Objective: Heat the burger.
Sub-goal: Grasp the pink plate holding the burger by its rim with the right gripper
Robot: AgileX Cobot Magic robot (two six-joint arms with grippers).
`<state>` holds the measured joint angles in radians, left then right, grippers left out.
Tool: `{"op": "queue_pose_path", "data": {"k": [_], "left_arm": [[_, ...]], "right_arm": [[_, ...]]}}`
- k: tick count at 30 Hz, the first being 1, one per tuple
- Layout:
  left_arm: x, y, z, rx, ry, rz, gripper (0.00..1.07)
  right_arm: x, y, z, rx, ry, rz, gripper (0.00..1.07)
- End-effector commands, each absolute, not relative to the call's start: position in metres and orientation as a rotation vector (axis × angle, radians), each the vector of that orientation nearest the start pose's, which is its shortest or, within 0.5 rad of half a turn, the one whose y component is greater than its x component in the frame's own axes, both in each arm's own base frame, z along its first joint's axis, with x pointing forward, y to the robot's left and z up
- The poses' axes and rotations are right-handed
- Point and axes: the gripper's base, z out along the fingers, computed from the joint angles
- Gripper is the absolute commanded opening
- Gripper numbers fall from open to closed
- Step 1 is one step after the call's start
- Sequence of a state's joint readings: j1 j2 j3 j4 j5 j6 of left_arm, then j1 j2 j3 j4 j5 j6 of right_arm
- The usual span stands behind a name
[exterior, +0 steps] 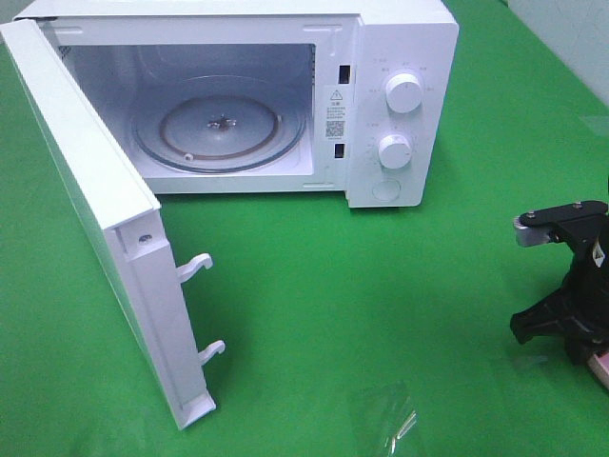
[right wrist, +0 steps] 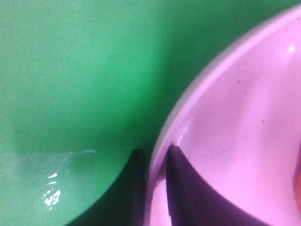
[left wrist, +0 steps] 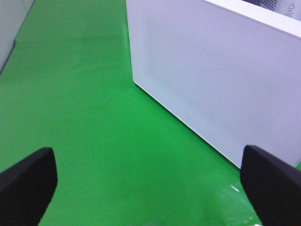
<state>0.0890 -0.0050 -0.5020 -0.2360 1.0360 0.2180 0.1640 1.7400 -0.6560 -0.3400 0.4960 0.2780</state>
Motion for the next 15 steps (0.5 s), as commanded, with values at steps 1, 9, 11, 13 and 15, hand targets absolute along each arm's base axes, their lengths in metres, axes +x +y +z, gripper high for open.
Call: {"op": "queue_pose_path", "data": {"k": [1, 9, 11, 13, 15], "left_arm": [[-0.0068, -0.019, 0.2814, 0.135, 1.966, -0.077, 0.98], [-0.0068, -0.019, 0.2814, 0.135, 1.966, -0.077, 0.98], [-0.0068, -0.019, 0.2814, 0.135, 1.966, -0.077, 0.98], [-0.0068, -0.019, 0.2814, 0.135, 1.966, -0.077, 0.98], [-0.0068, -0.019, 0.2814, 0.135, 1.966, -0.077, 0.98]], "right_arm": [[0.2472, 0.0248, 0.1041, -0.293, 3.023, -0.25, 0.0], [0.2472, 0.0224, 0.1059, -0.263, 3.03, -0.307, 0.0], [0.2479, 0.0211, 0.1071, -0.251, 3.034, -0.333, 0.0], [0.2475, 0.0207, 0.1076, -0.249, 3.039, -0.343, 0.0], [0.2453, 0.027, 0.109, -0.298, 3.041, -0.376, 0.0]]}}
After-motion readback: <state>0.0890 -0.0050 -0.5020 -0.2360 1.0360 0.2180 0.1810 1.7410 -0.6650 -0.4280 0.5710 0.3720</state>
